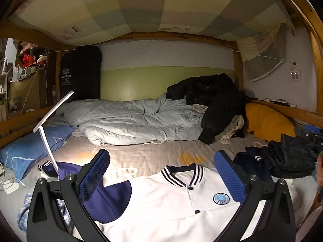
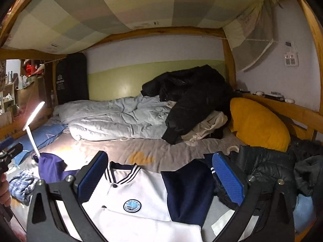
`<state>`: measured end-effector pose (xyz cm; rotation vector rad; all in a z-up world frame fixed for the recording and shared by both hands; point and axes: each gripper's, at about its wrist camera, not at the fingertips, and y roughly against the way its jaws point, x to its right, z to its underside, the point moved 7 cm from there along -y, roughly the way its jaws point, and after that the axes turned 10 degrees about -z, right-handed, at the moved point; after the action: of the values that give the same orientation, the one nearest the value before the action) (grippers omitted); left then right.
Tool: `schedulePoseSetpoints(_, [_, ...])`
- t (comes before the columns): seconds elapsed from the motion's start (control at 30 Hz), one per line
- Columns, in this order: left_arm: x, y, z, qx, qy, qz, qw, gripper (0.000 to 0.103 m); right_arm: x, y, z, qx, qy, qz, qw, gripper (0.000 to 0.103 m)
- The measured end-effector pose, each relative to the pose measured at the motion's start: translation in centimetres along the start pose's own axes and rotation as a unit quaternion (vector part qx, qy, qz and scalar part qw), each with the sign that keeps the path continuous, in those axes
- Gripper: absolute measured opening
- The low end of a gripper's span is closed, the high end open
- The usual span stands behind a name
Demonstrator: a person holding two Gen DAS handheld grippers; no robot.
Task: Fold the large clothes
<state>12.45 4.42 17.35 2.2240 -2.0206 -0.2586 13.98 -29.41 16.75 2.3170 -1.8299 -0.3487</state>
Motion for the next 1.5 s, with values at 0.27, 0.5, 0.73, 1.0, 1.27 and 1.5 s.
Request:
schedulePoseSetpoints(0.27, [0.0, -6.1, 4.4, -0.047, -0.002, -0.013, 0.9988, 0.103, 2.6, -4.2, 3.8, -0.051, -0.021, -0.004, 0.998, 0.103])
schedulePoseSetpoints(0.5, [-0.1, -9.3, 6.6, -0.076, -0.004, -0.034, 0.9966, 0.103, 7.2, -7.2, 5.3, -0.081, -0.066, 0.002, 0.995, 0.075])
schedulePoseSetpoints(0.73, [-0.2, -11.5, 11.0, -0.140, -0.020, -0.044, 0.9890, 0.103, 12.4, -10.5, 7.6, -0.143, -0.160, 0.018, 0.977, 0.063])
schedulePoseSetpoints(1.0, [-0.2, -12.3, 12.1, -0.161, -0.011, -0.039, 0.9861, 0.103, 15.5, -14.5, 13.5, -0.261, -0.201, 0.055, 0.943, 0.045])
schedulePoseSetpoints(1.27, [0.0, -12.1, 12.4, -0.172, -0.008, -0.025, 0.9848, 0.103, 19.1, -17.0, 18.4, -0.327, -0.212, 0.141, 0.910, 0.025])
schedulePoseSetpoints(1.5, [-0.1, -11.5, 12.0, -0.166, -0.010, -0.018, 0.9859, 0.103, 16.6, -15.5, 14.8, -0.243, -0.184, 0.074, 0.950, 0.003])
